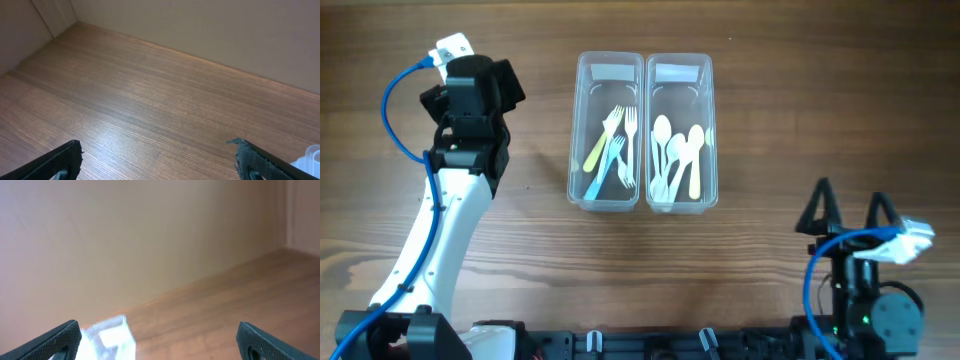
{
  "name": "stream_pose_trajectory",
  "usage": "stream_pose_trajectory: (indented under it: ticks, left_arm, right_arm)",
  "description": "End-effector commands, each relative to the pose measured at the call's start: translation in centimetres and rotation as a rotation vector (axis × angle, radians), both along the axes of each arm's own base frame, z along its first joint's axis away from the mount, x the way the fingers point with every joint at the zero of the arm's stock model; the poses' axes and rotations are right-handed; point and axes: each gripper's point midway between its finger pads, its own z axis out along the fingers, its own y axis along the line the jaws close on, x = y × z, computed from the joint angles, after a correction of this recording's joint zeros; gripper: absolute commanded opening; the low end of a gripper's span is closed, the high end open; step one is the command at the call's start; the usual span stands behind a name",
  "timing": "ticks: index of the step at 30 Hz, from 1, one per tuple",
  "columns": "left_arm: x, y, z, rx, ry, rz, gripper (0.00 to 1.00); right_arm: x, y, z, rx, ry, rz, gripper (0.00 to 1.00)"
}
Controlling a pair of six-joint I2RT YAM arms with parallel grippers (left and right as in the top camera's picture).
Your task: Pack container
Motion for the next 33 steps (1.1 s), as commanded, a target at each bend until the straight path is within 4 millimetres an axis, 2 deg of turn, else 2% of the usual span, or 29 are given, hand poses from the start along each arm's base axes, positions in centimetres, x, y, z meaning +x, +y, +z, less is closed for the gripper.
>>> stream_pose_trajectory:
  ticks: [1, 5, 6, 11, 16, 21, 33]
  left_arm:
    - [-0.2, 0.4, 0.8, 0.004, -0.021, 0.017, 1.00]
    - [-0.2, 0.4, 0.8, 0.004, -0.021, 0.017, 1.00]
    - [-0.2, 0.4, 0.8, 0.004, -0.021, 0.017, 1.00]
    - [-0.2, 0.4, 0.8, 0.004, -0.021, 0.017, 1.00]
    - [-0.2, 0.4, 0.8, 0.004, -0.021, 0.017, 1.00]
    - [-0.2, 0.4, 0.8, 0.004, -0.021, 0.017, 1.00]
    - [-0.2, 0.4, 0.8, 0.004, -0.021, 0.017, 1.00]
  right_arm:
    - [0.8, 1.0, -2.0, -0.067, 0.007, 0.061, 1.00]
    - [1.8, 1.5, -4.6, -0.213, 0.044, 0.091, 1.00]
    - [2.1, 2.2, -6.1, -0.258, 0.067, 0.131, 1.00]
    - [2.9, 2.3, -9.8, -0.218, 0.126, 0.143, 1.00]
    - [3.0, 2.3, -9.6, -0.259, 0.102, 0.146, 1.00]
    - [3.0, 3.0, -9.6, -0.427, 0.096, 0.183, 1.00]
    - [3.0, 3.0, -9.6, -0.430, 0.098, 0.182, 1.00]
